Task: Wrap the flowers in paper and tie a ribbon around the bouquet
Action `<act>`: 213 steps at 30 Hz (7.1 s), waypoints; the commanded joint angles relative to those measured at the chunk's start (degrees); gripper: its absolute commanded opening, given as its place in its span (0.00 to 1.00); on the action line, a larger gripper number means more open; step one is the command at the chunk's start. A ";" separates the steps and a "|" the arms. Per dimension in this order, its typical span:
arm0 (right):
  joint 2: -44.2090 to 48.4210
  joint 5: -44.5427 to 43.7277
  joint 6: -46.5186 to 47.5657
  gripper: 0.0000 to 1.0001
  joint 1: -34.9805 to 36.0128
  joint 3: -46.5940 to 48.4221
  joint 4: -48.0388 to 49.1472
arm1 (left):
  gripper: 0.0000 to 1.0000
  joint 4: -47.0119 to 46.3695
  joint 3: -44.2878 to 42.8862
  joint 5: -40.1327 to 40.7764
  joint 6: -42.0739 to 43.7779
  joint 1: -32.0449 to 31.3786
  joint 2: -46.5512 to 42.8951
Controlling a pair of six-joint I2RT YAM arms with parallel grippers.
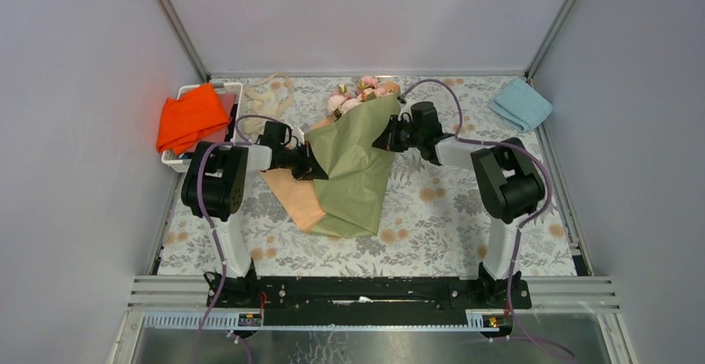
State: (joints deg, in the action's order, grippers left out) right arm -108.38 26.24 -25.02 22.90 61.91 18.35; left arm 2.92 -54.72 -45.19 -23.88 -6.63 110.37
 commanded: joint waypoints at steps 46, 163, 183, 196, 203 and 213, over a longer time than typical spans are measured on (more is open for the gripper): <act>0.54 -6.88 -7.73 0.00 20.65 -12.08 -8.12 | 0.99 24.22 -3.87 23.95 18.72 17.39 -18.04; 11.45 -6.30 -8.75 0.18 -1.93 -16.97 -5.95 | 0.00 7.99 -31.96 15.70 15.65 -26.50 12.75; 14.95 9.68 1.35 0.61 -1.65 -24.59 5.05 | 0.00 8.72 -33.01 15.77 15.16 -26.42 12.95; 13.51 -1.82 -7.77 0.00 -1.74 -29.49 8.54 | 0.85 28.60 -55.46 15.29 25.39 -25.51 9.15; 14.08 -2.49 -10.50 0.00 -1.72 -29.63 9.43 | 0.51 28.88 -37.03 17.75 38.46 -29.00 -3.81; 15.70 -4.66 -10.33 0.04 -1.71 -28.95 5.91 | 0.23 13.17 -15.64 35.38 51.76 -40.39 -5.87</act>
State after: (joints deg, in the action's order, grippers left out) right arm -94.85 24.23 -35.27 20.95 32.18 25.61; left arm 25.28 -75.02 -17.98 19.53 -43.62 105.56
